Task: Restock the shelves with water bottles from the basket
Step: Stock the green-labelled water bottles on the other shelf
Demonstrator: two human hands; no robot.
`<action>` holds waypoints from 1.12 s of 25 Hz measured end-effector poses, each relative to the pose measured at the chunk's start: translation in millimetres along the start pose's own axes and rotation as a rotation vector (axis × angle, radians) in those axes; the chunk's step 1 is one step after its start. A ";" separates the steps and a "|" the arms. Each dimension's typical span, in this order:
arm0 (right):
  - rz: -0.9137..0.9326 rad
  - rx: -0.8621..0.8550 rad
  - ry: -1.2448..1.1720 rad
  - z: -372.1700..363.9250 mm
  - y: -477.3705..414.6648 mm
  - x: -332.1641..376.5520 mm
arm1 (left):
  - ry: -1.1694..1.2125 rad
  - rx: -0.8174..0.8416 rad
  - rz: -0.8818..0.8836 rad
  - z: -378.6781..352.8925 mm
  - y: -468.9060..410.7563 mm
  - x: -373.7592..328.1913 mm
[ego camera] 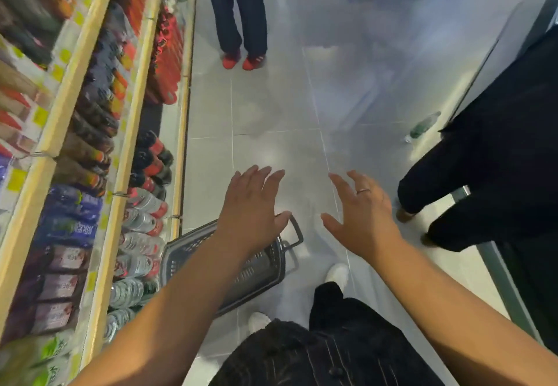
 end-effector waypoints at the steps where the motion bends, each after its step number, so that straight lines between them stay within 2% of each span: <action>1: -0.025 0.001 -0.015 2.8 -0.4 -11.4 | -0.004 0.006 -0.023 -1.5 -9.3 -11.3; 6: -0.092 0.014 -0.058 14.1 -19.0 -81.3 | -0.004 -0.005 -0.097 -7.5 -66.6 -78.2; 15: 0.008 0.063 -0.013 51.4 -100.0 -195.8 | -0.002 -0.038 -0.090 -4.6 -174.2 -180.5; 22: -0.094 0.047 -0.113 67.3 -181.6 -252.5 | -0.019 -0.022 -0.135 -4.0 -278.0 -206.4; 28: -0.204 0.055 -0.127 69.1 -298.2 -297.2 | -0.035 0.040 -0.268 -4.3 -431.9 -223.5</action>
Point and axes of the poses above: each hand's wrist, its own y-axis away from the middle knuckle, its own z-axis out of the back of the hand, x = y × z, the point moved 4 cm from there along -y, towards the middle knuckle, and after that the axes turned 10 degrees about z, right-handed, at the moved point
